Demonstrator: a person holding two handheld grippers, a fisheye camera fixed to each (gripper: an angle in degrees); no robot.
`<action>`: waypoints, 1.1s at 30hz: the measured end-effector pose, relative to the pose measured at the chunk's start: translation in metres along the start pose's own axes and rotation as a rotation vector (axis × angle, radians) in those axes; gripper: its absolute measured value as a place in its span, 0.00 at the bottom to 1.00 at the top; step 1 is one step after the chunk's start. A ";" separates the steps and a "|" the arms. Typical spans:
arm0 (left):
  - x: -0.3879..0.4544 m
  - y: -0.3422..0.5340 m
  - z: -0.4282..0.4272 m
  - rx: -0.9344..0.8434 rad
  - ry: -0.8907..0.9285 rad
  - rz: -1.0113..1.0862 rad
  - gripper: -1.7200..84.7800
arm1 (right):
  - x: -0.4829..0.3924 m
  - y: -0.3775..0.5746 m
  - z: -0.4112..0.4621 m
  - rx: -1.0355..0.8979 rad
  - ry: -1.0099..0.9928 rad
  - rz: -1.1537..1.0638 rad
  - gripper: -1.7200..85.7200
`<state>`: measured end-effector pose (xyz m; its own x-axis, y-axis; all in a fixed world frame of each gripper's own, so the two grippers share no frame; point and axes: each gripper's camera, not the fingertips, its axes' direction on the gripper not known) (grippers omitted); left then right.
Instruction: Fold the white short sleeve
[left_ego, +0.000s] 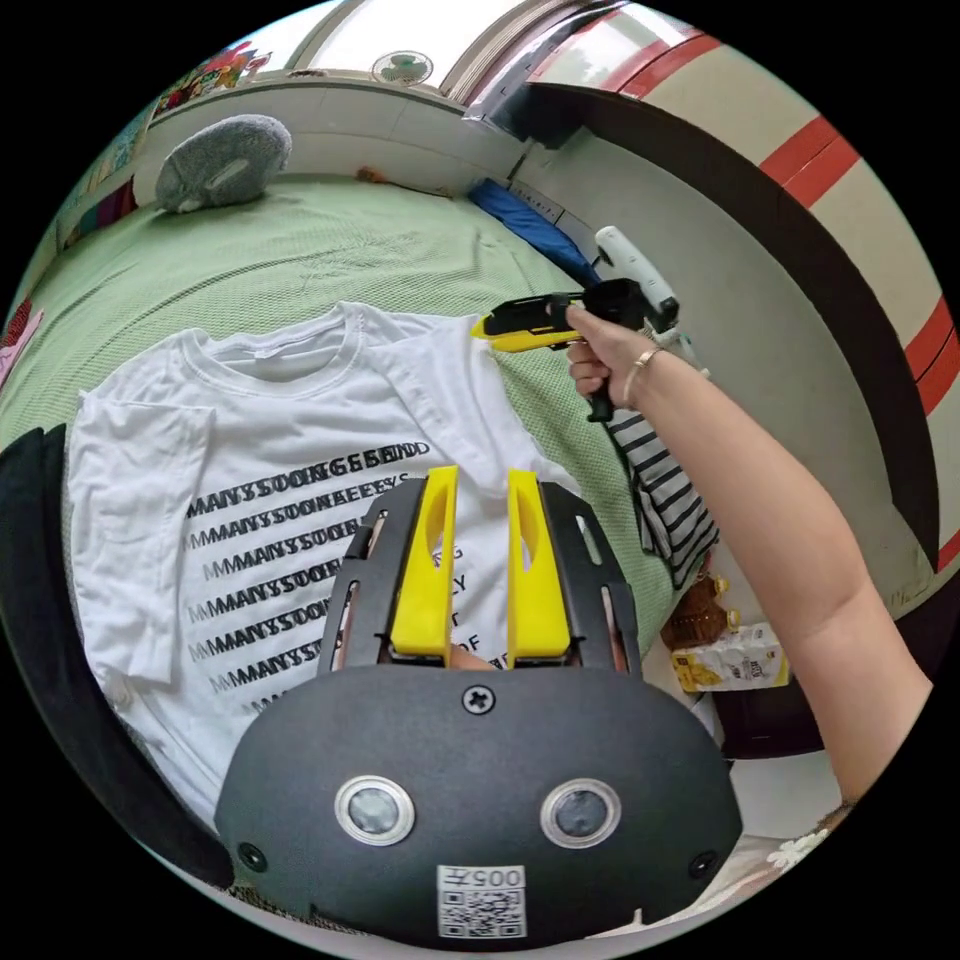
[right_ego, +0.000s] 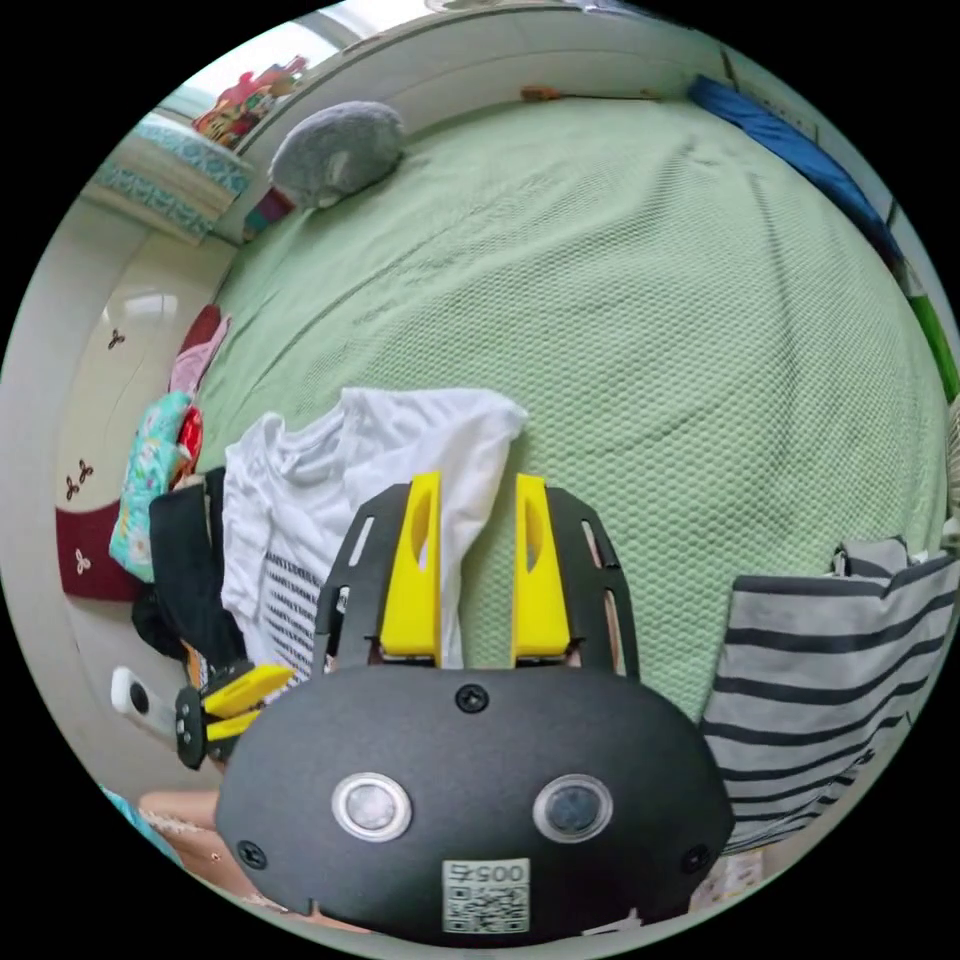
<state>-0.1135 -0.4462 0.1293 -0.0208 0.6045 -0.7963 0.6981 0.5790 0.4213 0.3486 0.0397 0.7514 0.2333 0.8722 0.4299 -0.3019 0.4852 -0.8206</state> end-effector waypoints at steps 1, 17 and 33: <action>-0.005 -0.001 -0.001 -0.002 0.024 -0.004 0.12 | 0.002 -0.006 0.005 -0.007 0.012 0.034 0.09; -0.036 -0.009 -0.009 -0.047 0.017 -0.008 0.12 | -0.061 0.006 -0.014 0.097 0.271 -0.044 0.09; -0.042 -0.010 -0.011 -0.064 0.015 0.002 0.12 | -0.150 0.168 -0.006 -0.059 0.315 -0.246 0.14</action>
<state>-0.1275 -0.4718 0.1629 -0.0303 0.6139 -0.7888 0.6513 0.6107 0.4503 0.2679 -0.0103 0.5466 0.5666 0.6645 0.4872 -0.1504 0.6648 -0.7318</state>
